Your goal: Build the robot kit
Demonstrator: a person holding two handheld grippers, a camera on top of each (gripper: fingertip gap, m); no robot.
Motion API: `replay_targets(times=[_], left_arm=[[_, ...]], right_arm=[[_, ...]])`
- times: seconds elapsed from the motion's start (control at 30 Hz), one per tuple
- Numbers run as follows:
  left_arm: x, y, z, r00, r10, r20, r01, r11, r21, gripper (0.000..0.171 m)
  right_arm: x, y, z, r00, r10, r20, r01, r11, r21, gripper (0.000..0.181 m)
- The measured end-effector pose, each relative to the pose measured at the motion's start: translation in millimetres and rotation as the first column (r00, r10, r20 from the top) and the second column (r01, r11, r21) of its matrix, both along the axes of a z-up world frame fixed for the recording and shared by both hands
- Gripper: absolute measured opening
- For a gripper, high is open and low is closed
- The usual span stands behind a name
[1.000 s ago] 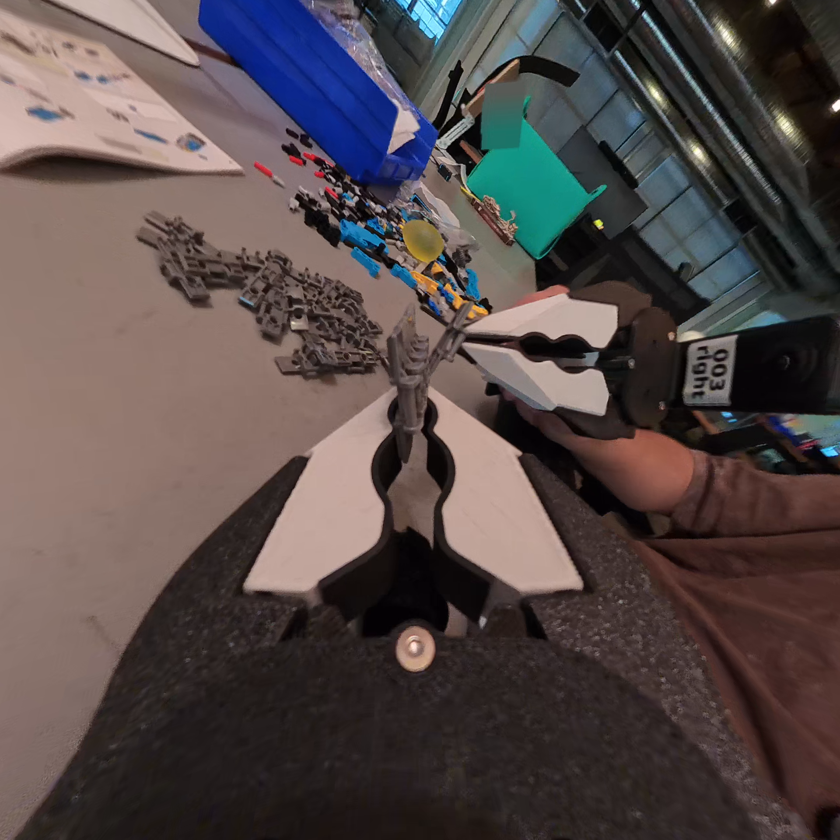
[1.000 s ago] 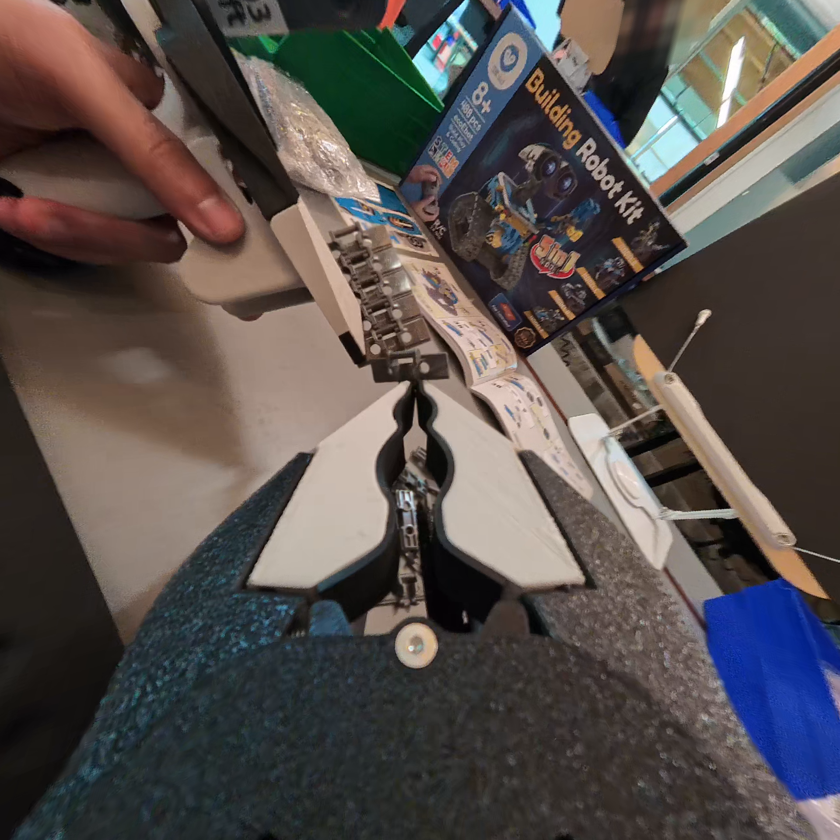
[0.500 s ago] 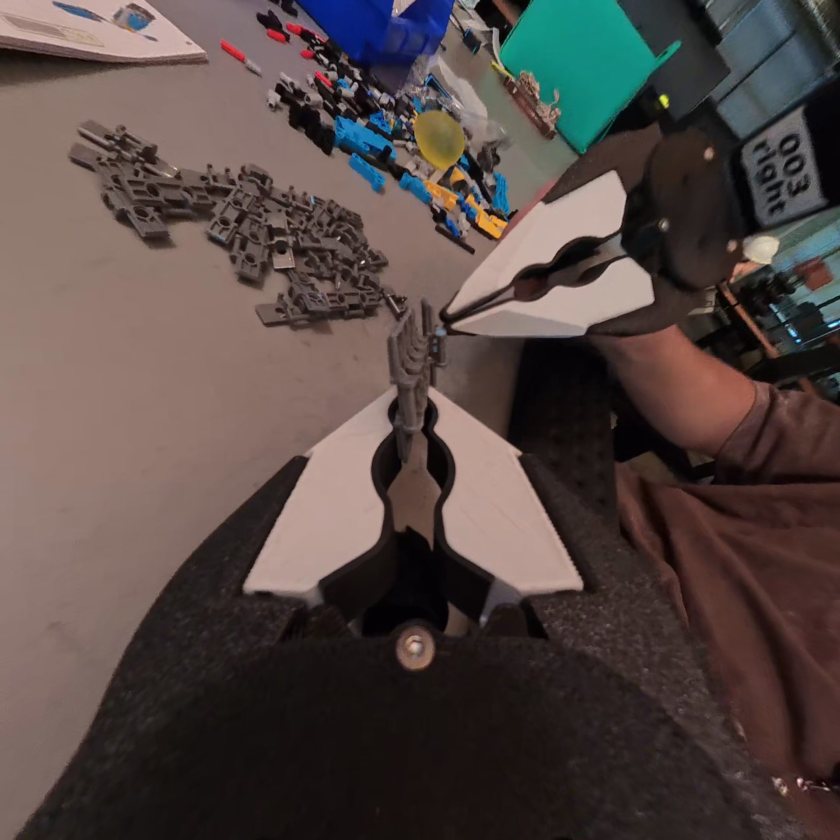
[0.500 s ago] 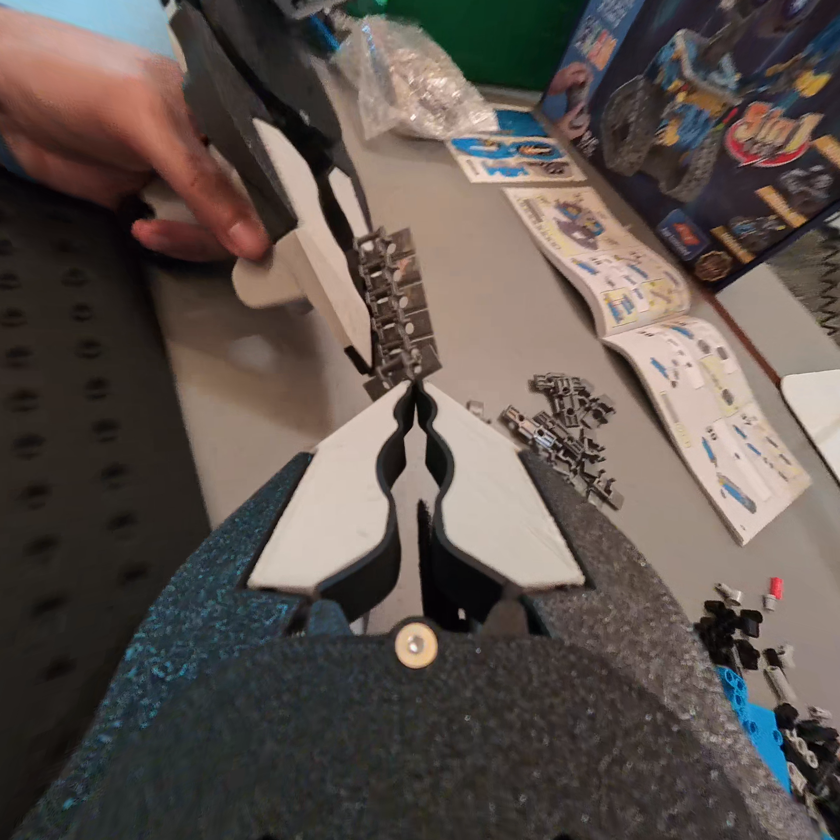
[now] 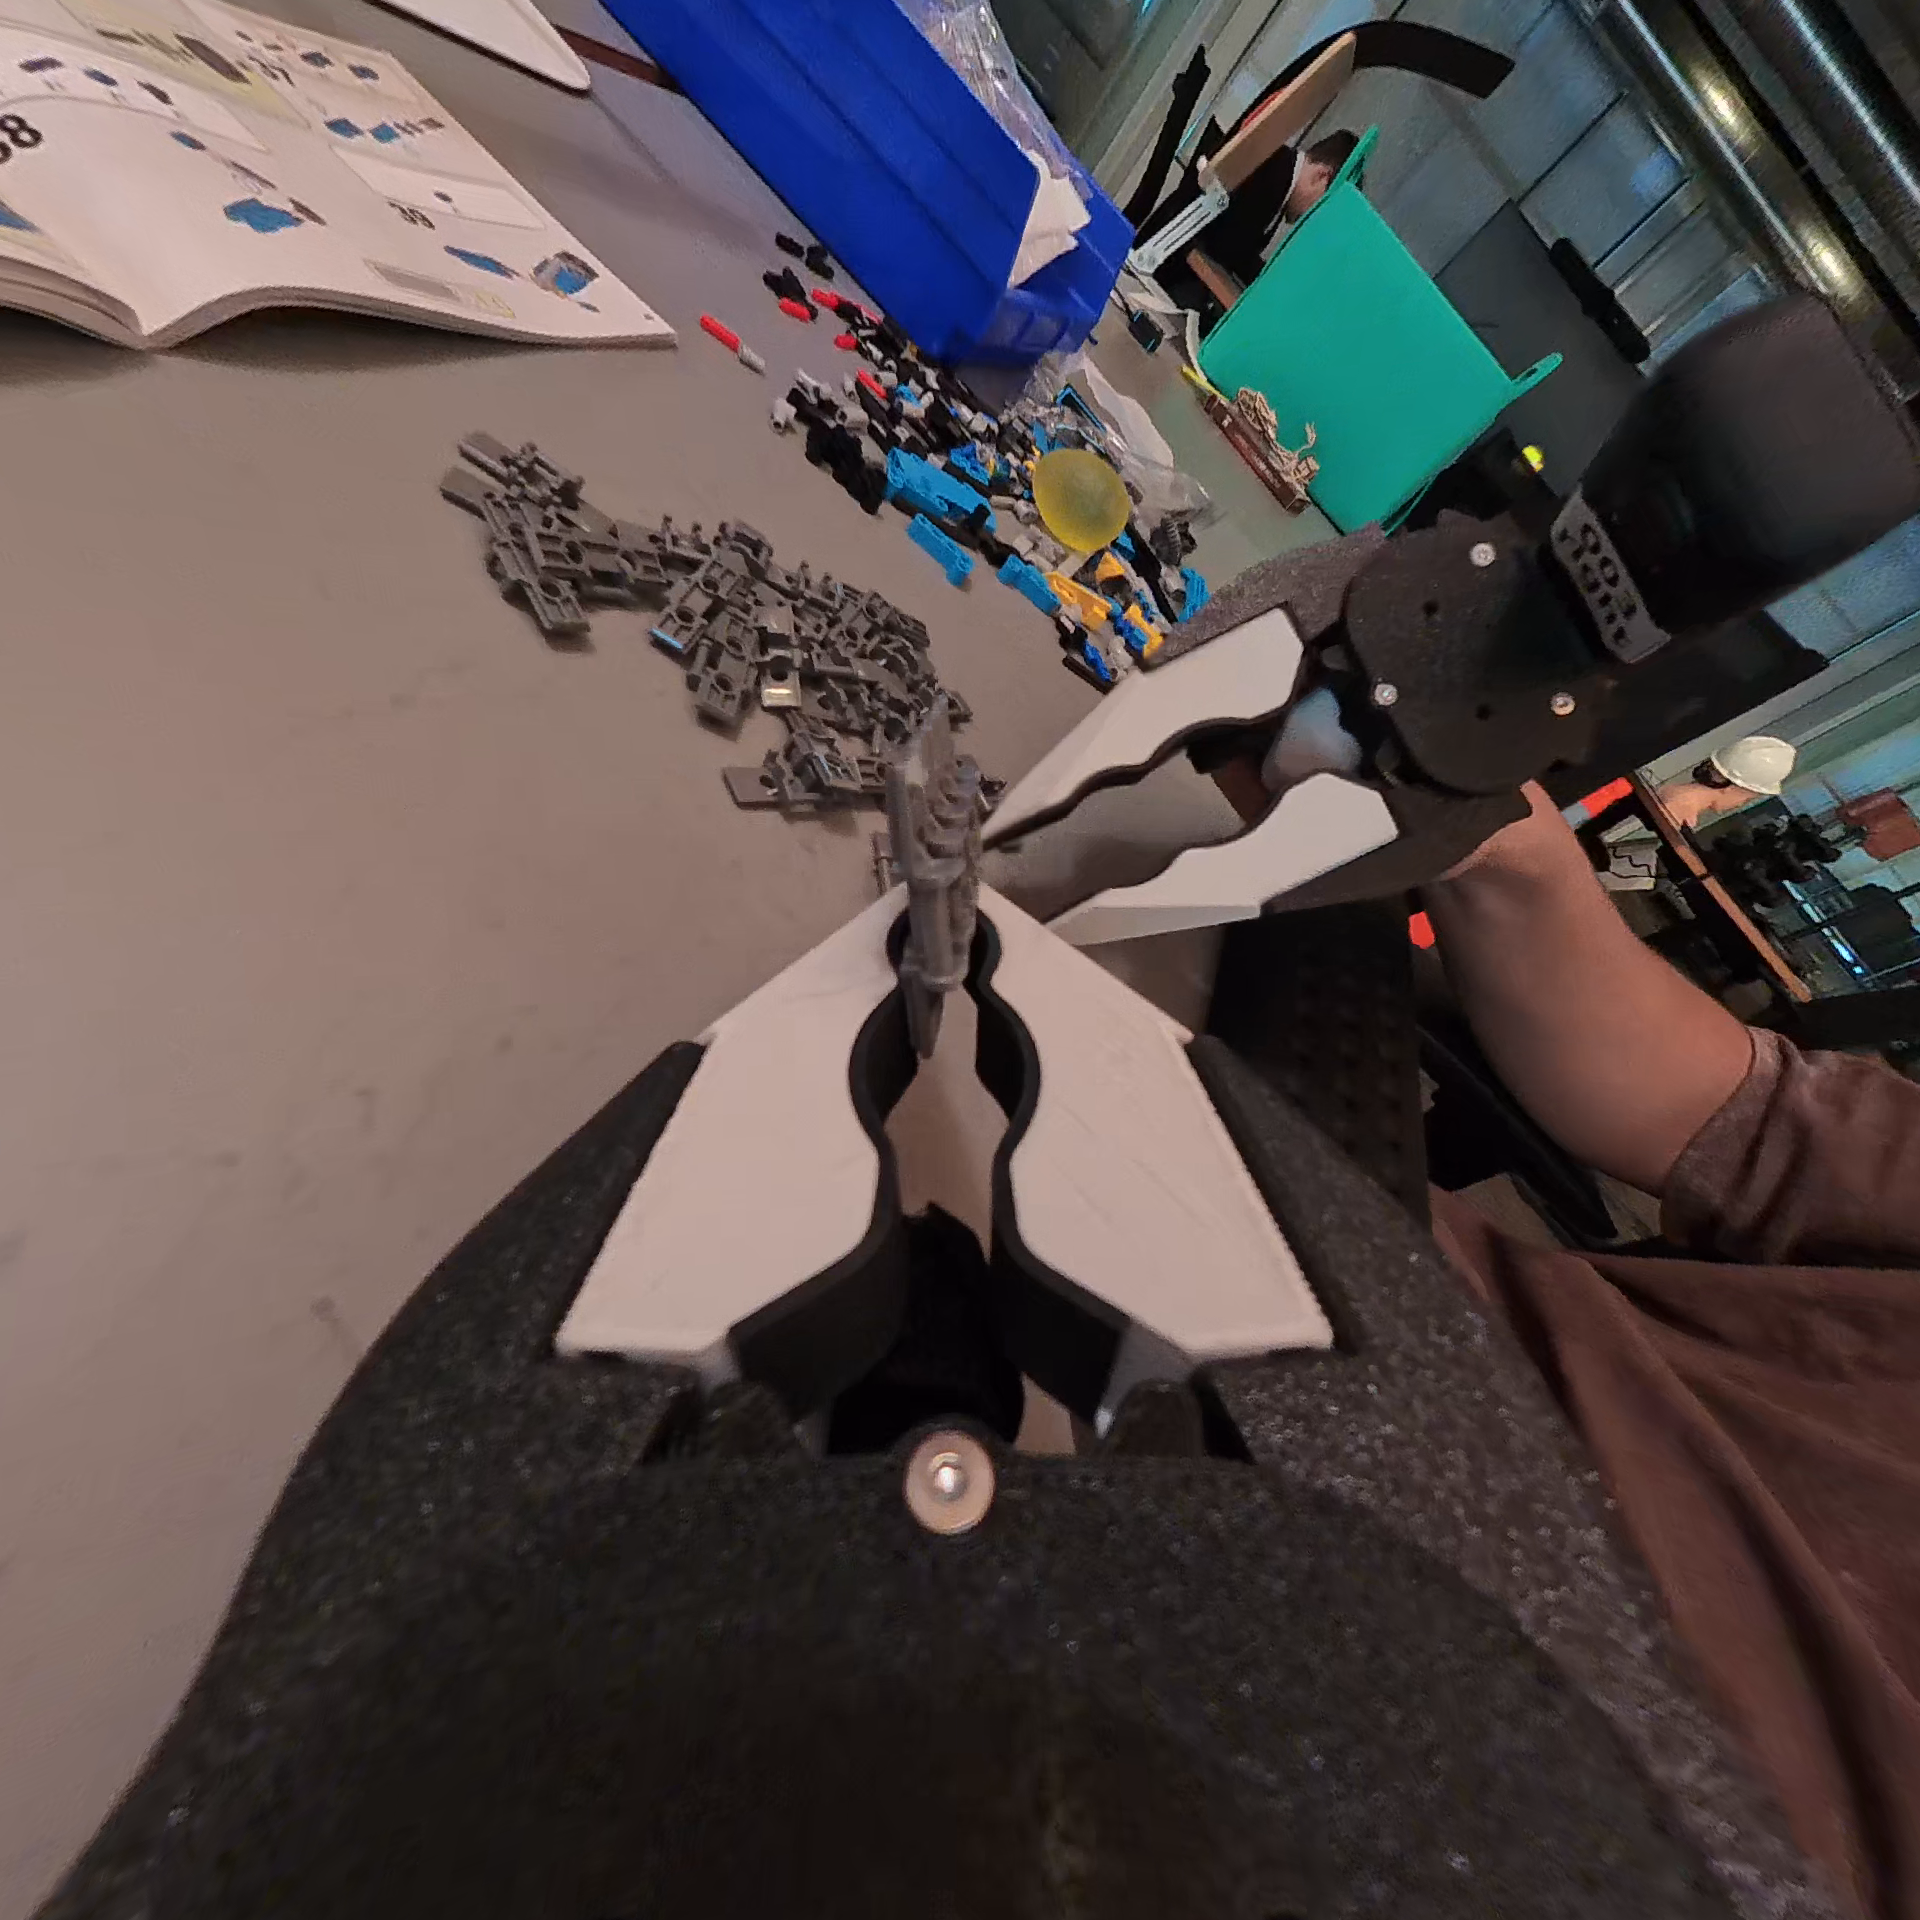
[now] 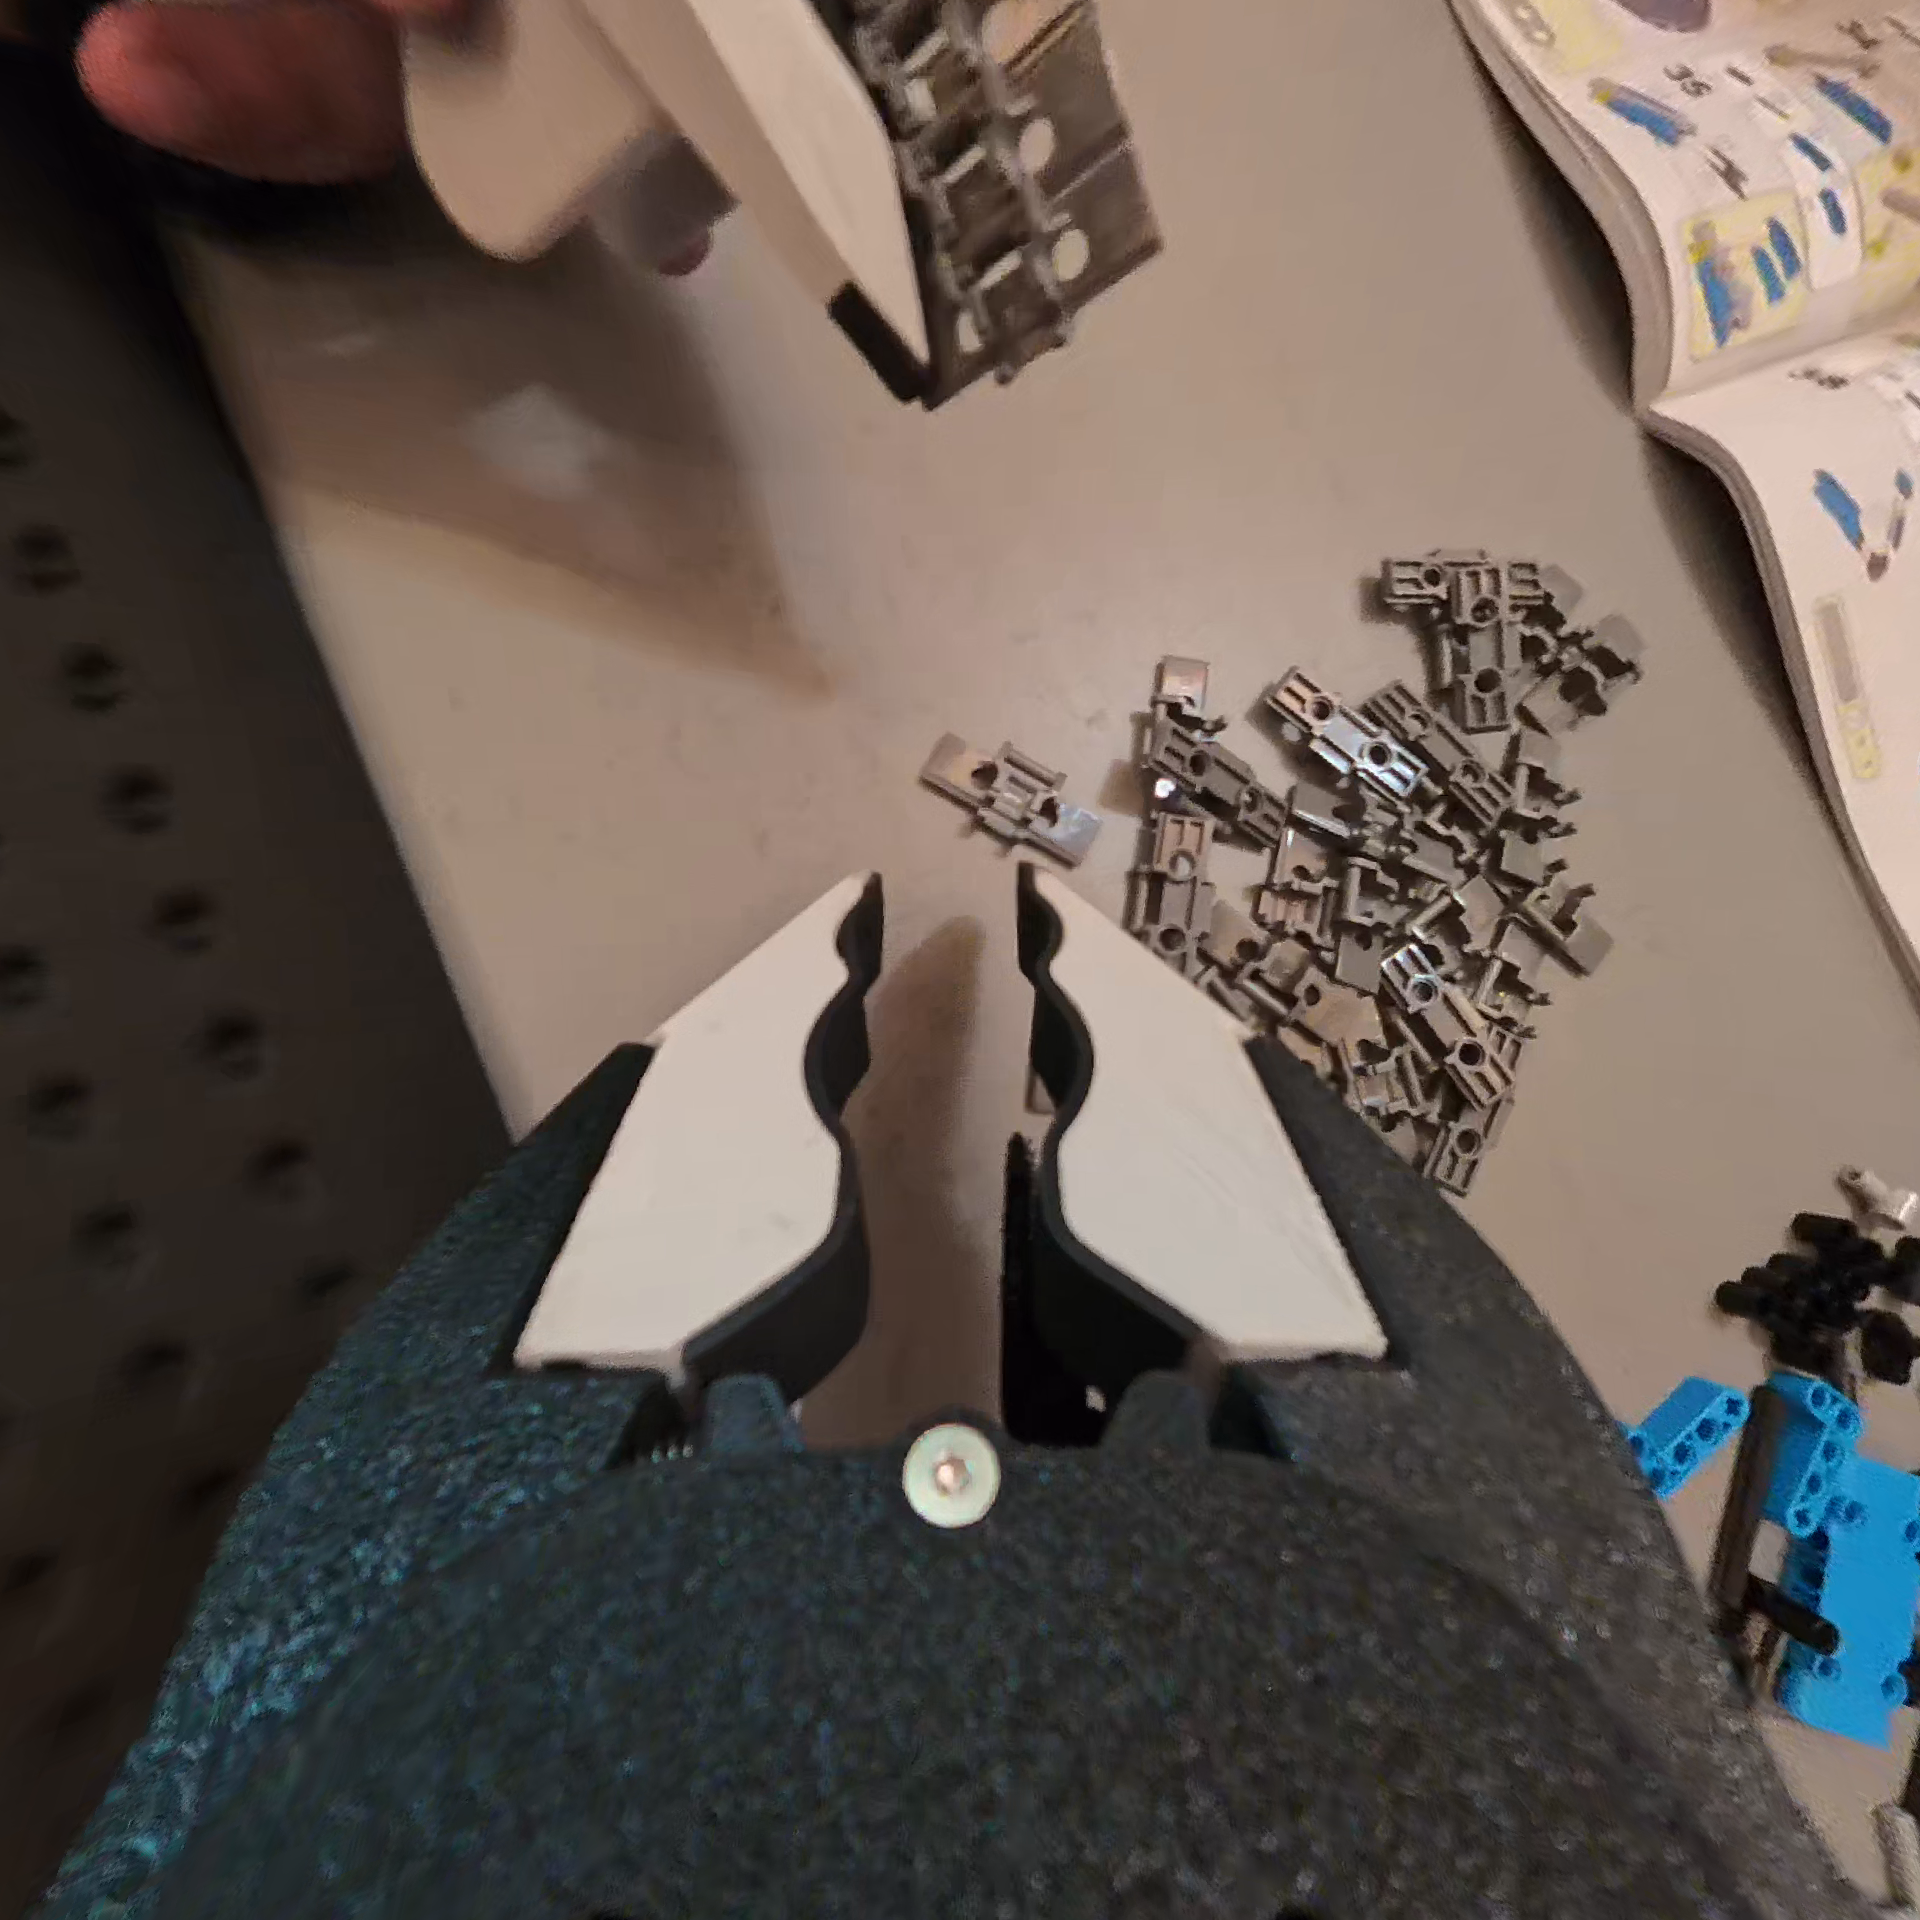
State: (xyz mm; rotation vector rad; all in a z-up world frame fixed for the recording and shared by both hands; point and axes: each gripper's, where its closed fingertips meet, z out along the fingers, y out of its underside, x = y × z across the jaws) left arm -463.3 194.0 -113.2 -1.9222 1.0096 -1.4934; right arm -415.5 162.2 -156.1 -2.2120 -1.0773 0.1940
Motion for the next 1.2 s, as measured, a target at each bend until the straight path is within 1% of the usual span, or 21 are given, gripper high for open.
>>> replay_targets(times=[0.13, 0.3, 0.4, 0.47, 0.5, 0.6, 0.67, 0.87, 0.9, 1.0, 1.03, 1.13, 1.17, 1.2], left_arm=[[2.5, -2.8, -3.7, 1.000, -0.015, -0.026, 0.015, 1.000, 0.012, 0.002], [2.7, -4.2, -1.6, 1.000, -0.022, -0.015, 0.022, 1.000, 0.020, 0.002], [1.6, -2.8, 0.0, 1.000, -0.016, 0.000, 0.016, 1.000, 0.006, 0.002], [1.4, -2.7, 0.3, 1.000, -0.015, 0.002, 0.015, 1.000, 0.008, 0.002], [1.6, -3.1, 0.2, 1.000, -0.017, 0.000, 0.017, 1.000, 0.011, 0.002], [2.4, -4.7, -0.6, 1.000, -0.026, -0.005, 0.026, 1.000, 0.012, 0.002], [2.6, -4.5, -0.9, 1.000, -0.027, -0.006, 0.027, 1.000, 0.008, 0.002], [1.5, -2.5, -0.8, 1.000, -0.021, 0.006, 0.021, 1.000, -0.022, 0.002], [1.3, -2.4, -1.0, 1.000, -0.022, 0.008, 0.023, 0.999, -0.031, 0.002], [1.1, -3.1, -0.3, 0.999, -0.032, 0.021, 0.033, 0.998, -0.057, 0.002], [1.2, -4.4, -0.2, 0.999, -0.041, 0.026, 0.042, 0.997, -0.068, 0.002], [1.1, -6.7, -2.4, 0.998, -0.055, 0.020, 0.056, 0.994, -0.094, 0.002], [1.4, -8.4, -3.2, 0.998, -0.065, 0.018, 0.066, 0.992, -0.106, 0.002], [1.6, -9.9, -4.2, 0.997, -0.073, 0.014, 0.074, 0.991, -0.116, 0.002]], right_arm=[[-2.3, 13.3, -0.1, 0.994, -0.078, -0.078, 0.077, 0.997, -0.017, 0.026], [2.6, 28.2, -2.3, 0.964, -0.214, -0.155, 0.203, 0.976, -0.084, 0.026], [0.3, 31.5, -3.0, 0.943, -0.260, -0.207, 0.237, 0.963, -0.127, 0.027], [-2.5, 30.5, -7.4, 0.943, -0.260, -0.209, 0.234, 0.962, -0.141, 0.029], [-1.6, 30.1, -11.4, 0.947, -0.261, -0.187, 0.239, 0.962, -0.135, 0.028], [-3.1, 29.8, -11.6, 0.953, -0.252, -0.167, 0.240, 0.967, -0.090, 0.026], [-5.9, 28.0, -11.4, 0.961, -0.229, -0.153, 0.221, 0.973, -0.070, 0.019], [-6.8, 27.3, -11.2, 0.963, -0.209, -0.168, 0.201, 0.978, -0.064, 0.014], [-6.0, 27.4, -10.4, 0.968, -0.198, -0.152, 0.194, 0.980, -0.041, 0.014], [-0.6, 30.4, -3.2, 0.986, -0.160, -0.042, 0.163, 0.981, 0.104, 0.014], [-1.7, 31.5, 2.3, 0.989, -0.146, -0.028, 0.148, 0.977, 0.154, 0.014], [-14.8, 30.3, 24.0, 0.996, -0.066, -0.062, 0.081, 0.957, 0.279, 0.014], [-15.2, 30.8, 29.5, 0.997, -0.060, -0.053, 0.074, 0.944, 0.322, 0.014], [-19.9, 27.9, 32.9, 0.999, -0.023, -0.043, 0.037, 0.935, 0.352, 0.014]])
